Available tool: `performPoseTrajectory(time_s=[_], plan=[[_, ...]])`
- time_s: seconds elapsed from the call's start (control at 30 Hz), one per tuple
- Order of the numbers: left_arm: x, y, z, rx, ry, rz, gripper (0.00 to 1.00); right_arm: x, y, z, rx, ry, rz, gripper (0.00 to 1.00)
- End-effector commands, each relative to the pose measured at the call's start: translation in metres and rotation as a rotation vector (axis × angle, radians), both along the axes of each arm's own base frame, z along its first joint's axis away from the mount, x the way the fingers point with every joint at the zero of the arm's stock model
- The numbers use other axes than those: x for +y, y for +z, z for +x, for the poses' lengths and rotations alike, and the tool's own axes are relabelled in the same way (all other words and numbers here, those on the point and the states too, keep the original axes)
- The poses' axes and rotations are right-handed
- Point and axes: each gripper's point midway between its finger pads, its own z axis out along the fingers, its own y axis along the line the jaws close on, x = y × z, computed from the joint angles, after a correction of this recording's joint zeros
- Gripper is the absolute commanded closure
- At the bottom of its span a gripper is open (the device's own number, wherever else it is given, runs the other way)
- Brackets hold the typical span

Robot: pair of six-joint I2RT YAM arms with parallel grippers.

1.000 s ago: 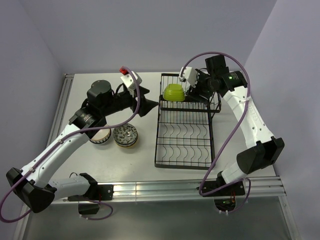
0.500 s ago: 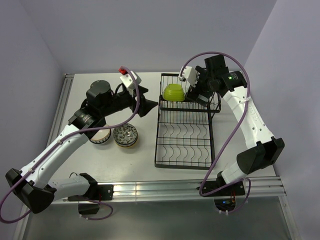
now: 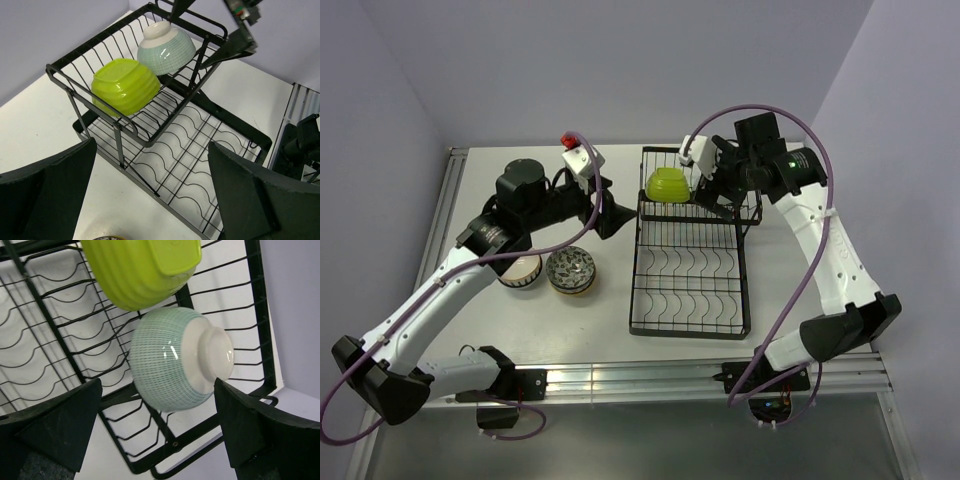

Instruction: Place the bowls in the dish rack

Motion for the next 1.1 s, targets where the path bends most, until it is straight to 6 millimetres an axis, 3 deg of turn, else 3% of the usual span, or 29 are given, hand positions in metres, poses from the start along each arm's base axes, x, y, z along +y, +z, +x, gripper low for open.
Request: performPoseTrajectory(time_s=[0.0, 0.2, 0.3, 0.47, 0.57, 0.7, 0.77, 0.8, 0.87, 0.9, 1.07], plan=[[0.007, 0.014, 0.004, 0.03, 0.044, -0.022, 0.01, 0.006, 0.015, -0.023, -0.002, 0.005, 0.077, 0.0], [0.029, 0.008, 0.009, 0.098, 0.095, -0.065, 0.01, 0.019, 0.04, -0.041, -0.017, -0.037, 0.246, 0.0], [0.046, -0.008, 0.016, 0.167, 0.135, -0.073, 0.03, 0.024, 0.051, -0.053, -0.004, -0.077, 0.351, 0.0], [0.069, -0.044, 0.027, 0.301, 0.18, -0.039, 0.16, 0.029, 0.041, -0.065, 0.127, -0.139, 0.5, 0.0], [0.081, -0.057, 0.028, 0.302, 0.2, -0.037, 0.19, 0.021, 0.033, -0.066, 0.201, -0.185, 0.574, 0.01], [0.098, -0.074, 0.038, 0.354, 0.245, 0.001, 0.21, -0.005, 0.028, -0.062, 0.257, -0.276, 0.638, 0.02], [0.112, -0.094, 0.043, 0.43, 0.263, 0.057, 0.25, -0.009, 0.029, -0.065, 0.261, -0.288, 0.653, 0.02], [0.127, -0.091, 0.051, 0.434, 0.289, 0.055, 0.26, -0.01, 0.029, -0.069, 0.26, -0.294, 0.657, 0.02], [0.148, -0.112, 0.051, 0.492, 0.294, 0.127, 0.28, -0.008, 0.029, -0.073, 0.264, -0.294, 0.666, 0.02], [0.167, -0.112, 0.055, 0.473, 0.308, 0.167, 0.28, -0.007, 0.032, -0.077, 0.265, -0.289, 0.675, 0.02], [0.221, -0.16, 0.028, 0.479, 0.149, 0.464, 0.26, 0.0, 0.033, -0.088, 0.313, -0.259, 0.703, 0.01]])
